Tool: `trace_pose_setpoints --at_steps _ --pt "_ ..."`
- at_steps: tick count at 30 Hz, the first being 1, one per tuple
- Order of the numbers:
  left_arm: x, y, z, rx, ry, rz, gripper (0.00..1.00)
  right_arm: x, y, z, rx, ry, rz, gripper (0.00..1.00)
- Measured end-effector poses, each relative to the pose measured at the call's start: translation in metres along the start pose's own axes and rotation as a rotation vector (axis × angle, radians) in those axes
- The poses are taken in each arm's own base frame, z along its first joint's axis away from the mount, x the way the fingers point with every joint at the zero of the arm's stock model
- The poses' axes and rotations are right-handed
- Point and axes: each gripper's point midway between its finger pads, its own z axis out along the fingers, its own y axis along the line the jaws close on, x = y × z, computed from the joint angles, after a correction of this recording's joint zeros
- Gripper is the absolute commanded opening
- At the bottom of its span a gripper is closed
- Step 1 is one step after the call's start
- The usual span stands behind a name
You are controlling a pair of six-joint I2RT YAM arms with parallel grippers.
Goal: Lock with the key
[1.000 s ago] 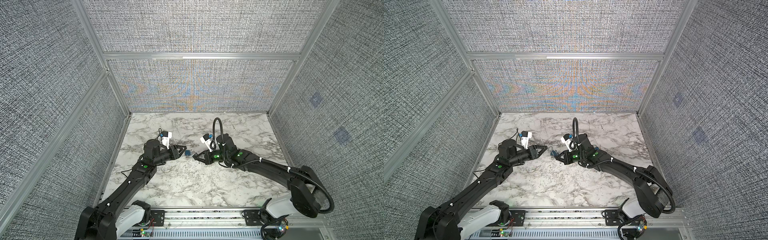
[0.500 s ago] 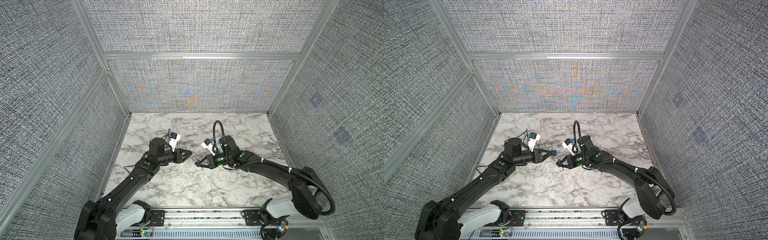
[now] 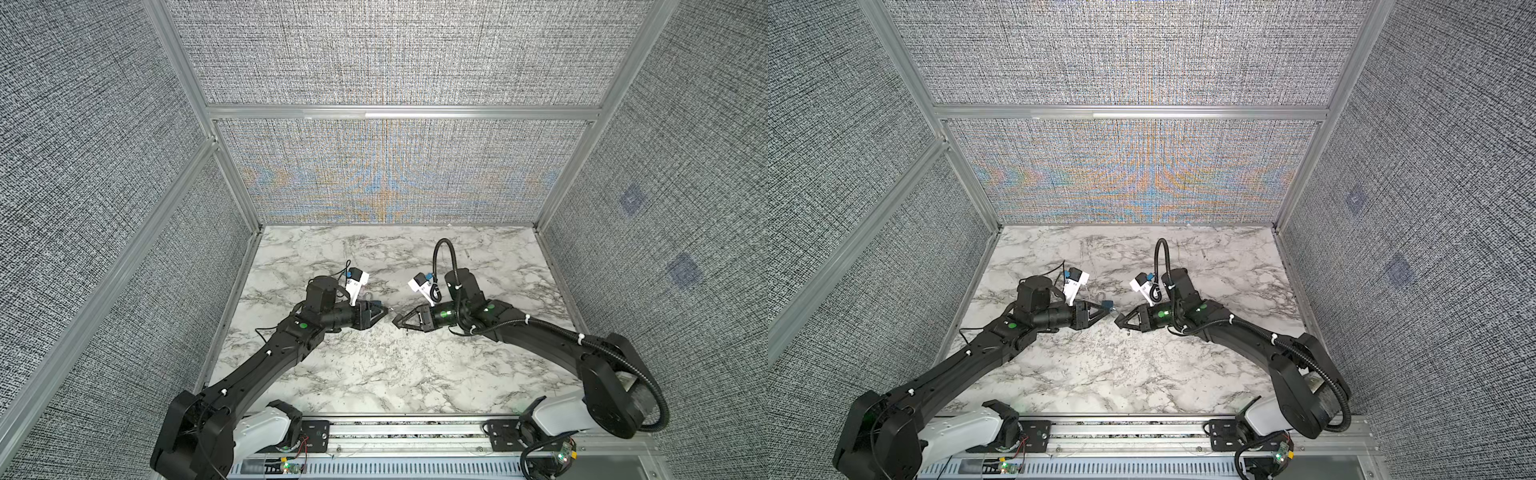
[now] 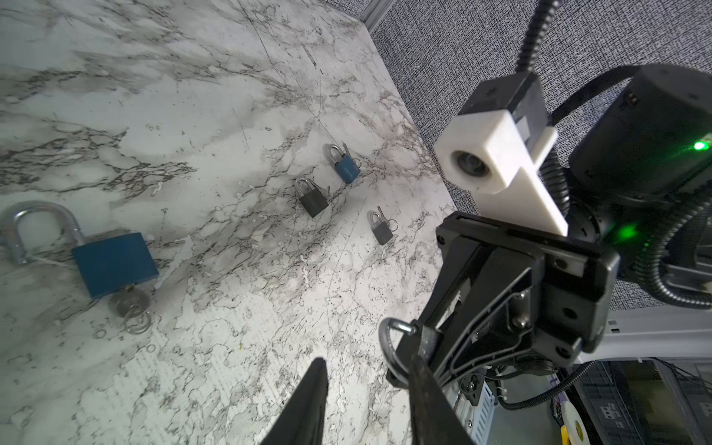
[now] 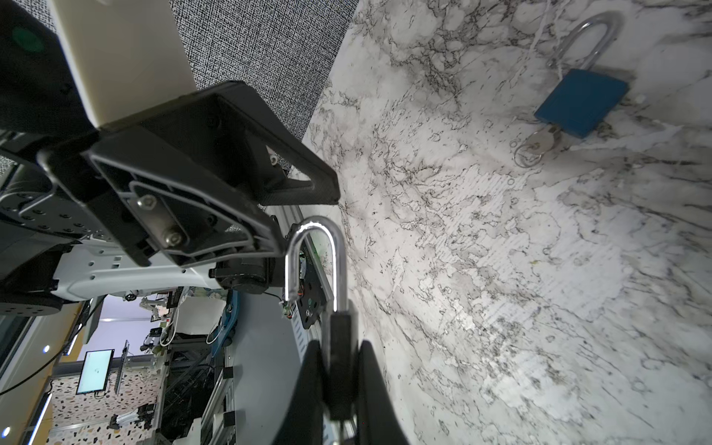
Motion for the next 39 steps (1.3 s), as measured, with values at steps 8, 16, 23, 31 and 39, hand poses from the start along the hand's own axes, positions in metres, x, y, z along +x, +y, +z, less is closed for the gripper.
trace_pose_setpoints --at_steps 8,16,23,31,39 --pt "0.002 0.004 0.003 -0.005 0.009 -0.011 0.38 -0.002 0.001 -0.002 -0.004 -0.006 -0.004 0.0" --pt "-0.001 0.002 0.003 -0.002 0.002 -0.014 0.38 -0.002 0.002 -0.003 -0.014 -0.004 0.006 0.0" --pt "-0.007 -0.004 0.001 0.021 -0.022 -0.01 0.38 0.0 0.005 -0.007 -0.037 0.001 0.004 0.0" --pt "-0.009 -0.014 0.006 0.097 -0.015 -0.014 0.33 0.006 0.006 -0.011 -0.055 0.012 0.014 0.0" --pt "-0.003 -0.02 0.01 0.16 0.023 -0.029 0.3 0.007 0.01 -0.012 -0.071 0.019 0.009 0.0"
